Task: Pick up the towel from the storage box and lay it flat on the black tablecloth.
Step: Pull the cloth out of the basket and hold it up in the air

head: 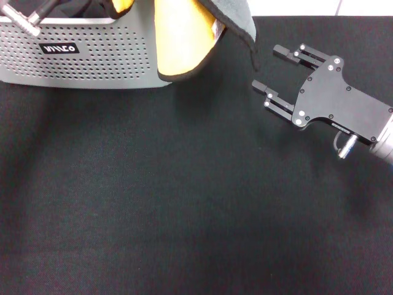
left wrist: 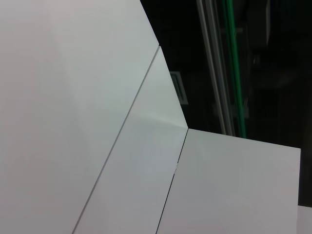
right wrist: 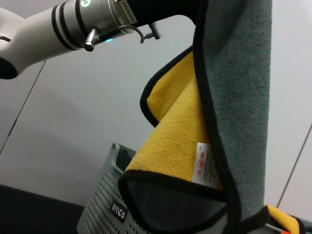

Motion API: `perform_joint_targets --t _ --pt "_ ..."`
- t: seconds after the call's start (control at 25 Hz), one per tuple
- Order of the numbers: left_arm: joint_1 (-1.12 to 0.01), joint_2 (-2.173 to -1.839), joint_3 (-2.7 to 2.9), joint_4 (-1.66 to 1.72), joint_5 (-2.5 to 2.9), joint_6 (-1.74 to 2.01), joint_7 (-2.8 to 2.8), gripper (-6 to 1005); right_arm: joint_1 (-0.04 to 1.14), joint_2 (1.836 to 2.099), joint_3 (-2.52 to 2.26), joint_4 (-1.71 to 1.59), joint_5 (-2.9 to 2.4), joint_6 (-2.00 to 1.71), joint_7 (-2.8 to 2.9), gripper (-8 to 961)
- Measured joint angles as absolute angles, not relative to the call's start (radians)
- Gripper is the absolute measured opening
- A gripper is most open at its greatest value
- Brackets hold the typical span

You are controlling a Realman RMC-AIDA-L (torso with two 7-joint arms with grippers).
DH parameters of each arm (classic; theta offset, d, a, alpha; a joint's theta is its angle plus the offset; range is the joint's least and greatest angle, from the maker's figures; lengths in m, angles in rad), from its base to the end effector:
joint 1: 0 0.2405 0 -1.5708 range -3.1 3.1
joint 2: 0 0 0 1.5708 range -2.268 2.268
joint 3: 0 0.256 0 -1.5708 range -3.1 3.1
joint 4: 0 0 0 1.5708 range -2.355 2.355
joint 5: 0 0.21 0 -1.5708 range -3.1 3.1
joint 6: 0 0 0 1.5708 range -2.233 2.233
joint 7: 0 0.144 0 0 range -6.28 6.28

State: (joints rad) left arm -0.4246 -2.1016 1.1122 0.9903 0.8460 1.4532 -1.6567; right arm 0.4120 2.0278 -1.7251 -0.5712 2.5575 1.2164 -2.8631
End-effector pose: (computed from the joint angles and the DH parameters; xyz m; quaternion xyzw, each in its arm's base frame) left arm -0.1329 0.3500 0.0975 -0.7404 -0.1688 -0.6377 0.1286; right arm 0.2073 0.3319 -0.0406 -0.8624 -0.1226 0.3376 0.3568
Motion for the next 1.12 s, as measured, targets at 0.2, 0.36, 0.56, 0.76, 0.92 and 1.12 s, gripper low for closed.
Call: perform_joint_targets --t 0.2,0.36,0.56,0.76,0.92,1.12 --pt "-0.419 -2.102 1.131 0.991 0.833 1.455 -1.655 48 0.415 2.028 -1.728 -0.569 2.578 1.216 -2.869 544" --pt "-0.406 -2.101 1.159 0.991 0.8 1.456 -1.634 49 0.414 2.028 -1.729 -0.568 2.594 1.215 -2.872 543" --pt "-0.395 -2.1 1.165 0.991 0.796 1.464 -1.63 49 0.413 2.028 -1.727 -0.568 2.61 1.215 -2.872 542" --pt "-0.39 -2.1 1.171 0.991 0.796 1.471 -1.631 50 0.414 2.028 -1.728 -0.568 2.611 1.215 -2.872 537" --pt "-0.382 -2.101 1.173 0.991 0.796 1.473 -1.632 50 0.414 2.028 -1.728 -0.568 2.611 1.215 -2.872 523" --pt "-0.381 -2.101 1.182 0.991 0.792 1.473 -1.635 51 0.417 2.028 -1.723 -0.568 2.611 1.214 -2.872 427"
